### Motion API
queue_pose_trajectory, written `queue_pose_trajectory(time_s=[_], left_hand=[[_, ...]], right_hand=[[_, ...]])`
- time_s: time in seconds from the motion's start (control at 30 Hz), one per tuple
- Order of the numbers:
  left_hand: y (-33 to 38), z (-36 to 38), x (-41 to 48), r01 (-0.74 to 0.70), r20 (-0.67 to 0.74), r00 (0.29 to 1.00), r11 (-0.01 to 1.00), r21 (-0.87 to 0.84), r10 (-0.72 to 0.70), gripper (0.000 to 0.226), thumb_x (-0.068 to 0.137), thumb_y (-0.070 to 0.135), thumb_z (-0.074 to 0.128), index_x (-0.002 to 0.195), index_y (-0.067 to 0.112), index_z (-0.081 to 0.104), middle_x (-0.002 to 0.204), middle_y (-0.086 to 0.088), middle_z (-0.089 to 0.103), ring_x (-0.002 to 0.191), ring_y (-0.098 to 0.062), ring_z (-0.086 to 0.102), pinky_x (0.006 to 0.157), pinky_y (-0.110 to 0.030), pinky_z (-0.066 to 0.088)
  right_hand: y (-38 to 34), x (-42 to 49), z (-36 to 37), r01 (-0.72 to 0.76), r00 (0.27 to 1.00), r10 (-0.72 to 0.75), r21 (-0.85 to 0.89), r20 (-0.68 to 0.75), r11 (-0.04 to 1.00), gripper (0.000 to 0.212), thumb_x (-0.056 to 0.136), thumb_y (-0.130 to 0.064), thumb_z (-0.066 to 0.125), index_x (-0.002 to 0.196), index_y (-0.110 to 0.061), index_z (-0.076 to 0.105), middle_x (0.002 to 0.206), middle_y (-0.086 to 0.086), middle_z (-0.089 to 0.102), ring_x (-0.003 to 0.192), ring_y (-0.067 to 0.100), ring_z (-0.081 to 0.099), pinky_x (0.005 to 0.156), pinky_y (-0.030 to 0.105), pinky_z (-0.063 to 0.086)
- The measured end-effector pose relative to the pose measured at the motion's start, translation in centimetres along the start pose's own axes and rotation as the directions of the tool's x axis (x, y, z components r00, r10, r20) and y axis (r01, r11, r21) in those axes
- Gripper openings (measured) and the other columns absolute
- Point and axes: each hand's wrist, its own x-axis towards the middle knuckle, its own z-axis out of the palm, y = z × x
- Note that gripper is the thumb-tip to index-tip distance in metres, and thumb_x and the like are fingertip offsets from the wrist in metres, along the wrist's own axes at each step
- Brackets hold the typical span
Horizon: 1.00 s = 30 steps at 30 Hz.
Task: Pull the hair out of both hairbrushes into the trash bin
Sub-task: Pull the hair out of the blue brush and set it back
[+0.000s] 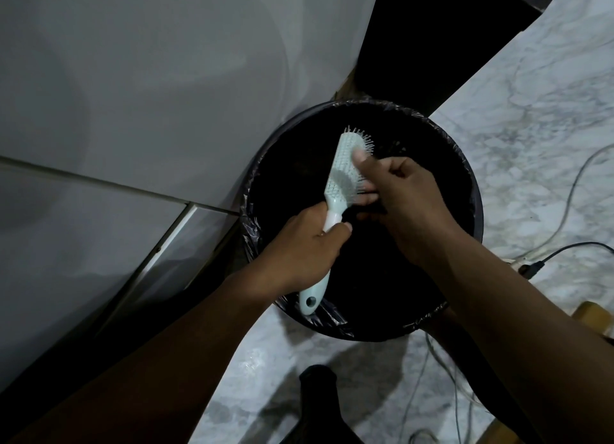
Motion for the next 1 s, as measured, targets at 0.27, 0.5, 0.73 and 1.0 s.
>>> queue_pose_trajectory(time_s=[0.27, 0.5, 0.73, 1.0], left_hand=[[0.4, 0.4, -0.5, -0.031, 0.026, 0.999, 0.997, 0.070, 0.029, 0.021, 0.083, 0.039, 0.050, 0.085, 0.019, 0.056, 0.068, 0.002, 0.063, 0.061, -0.015, 0.061, 0.067, -0.047, 0.054], [0.6, 0.1, -0.4, -0.020, 0.014, 1.000, 0.999, 0.047, 0.019, 0.020, 0.084, 0.040, 0.051, 0.076, 0.022, 0.051, 0.063, 0.005, 0.058, 0.057, -0.013, 0.057, 0.064, -0.046, 0.052], [0.4, -0.1, -0.3, 0.011, -0.013, 1.000, 0.997, 0.080, -0.010, 0.020, 0.082, 0.040, 0.049, 0.073, 0.022, 0.049, 0.064, 0.003, 0.060, 0.058, -0.016, 0.058, 0.063, -0.043, 0.052], [0.5, -0.2, -0.4, 0.023, 0.015, 1.000, 0.994, 0.102, -0.025, 0.027, 0.080, 0.038, 0.047, 0.089, 0.016, 0.059, 0.073, -0.001, 0.066, 0.069, -0.020, 0.066, 0.070, -0.044, 0.054]], right_hand=[[1.2, 0.3, 0.3, 0.174, 0.975, -0.191, -0.138, -0.118, 0.975, 0.039, 0.083, -0.027, 0.080, 0.091, 0.008, 0.065, 0.078, 0.022, 0.070, 0.058, 0.016, 0.068, 0.052, 0.027, 0.055], [1.3, 0.5, 0.1, 0.211, 0.943, -0.255, -0.208, -0.214, 0.955, 0.029, 0.092, -0.031, 0.069, 0.074, -0.008, 0.066, 0.072, 0.008, 0.072, 0.055, 0.016, 0.070, 0.059, 0.043, 0.063], [0.3, 0.4, 0.4, -0.005, 0.970, 0.048, 0.176, -0.238, 0.984, 0.030, 0.104, -0.030, 0.049, 0.098, -0.002, 0.056, 0.059, 0.006, 0.069, 0.049, 0.017, 0.069, 0.051, 0.033, 0.059], [0.8, -0.5, 0.9, 0.217, 0.974, -0.226, -0.192, -0.030, 0.957, 0.048, 0.084, -0.025, 0.078, 0.127, -0.023, 0.057, 0.088, 0.005, 0.068, 0.079, 0.015, 0.073, 0.063, 0.032, 0.062]])
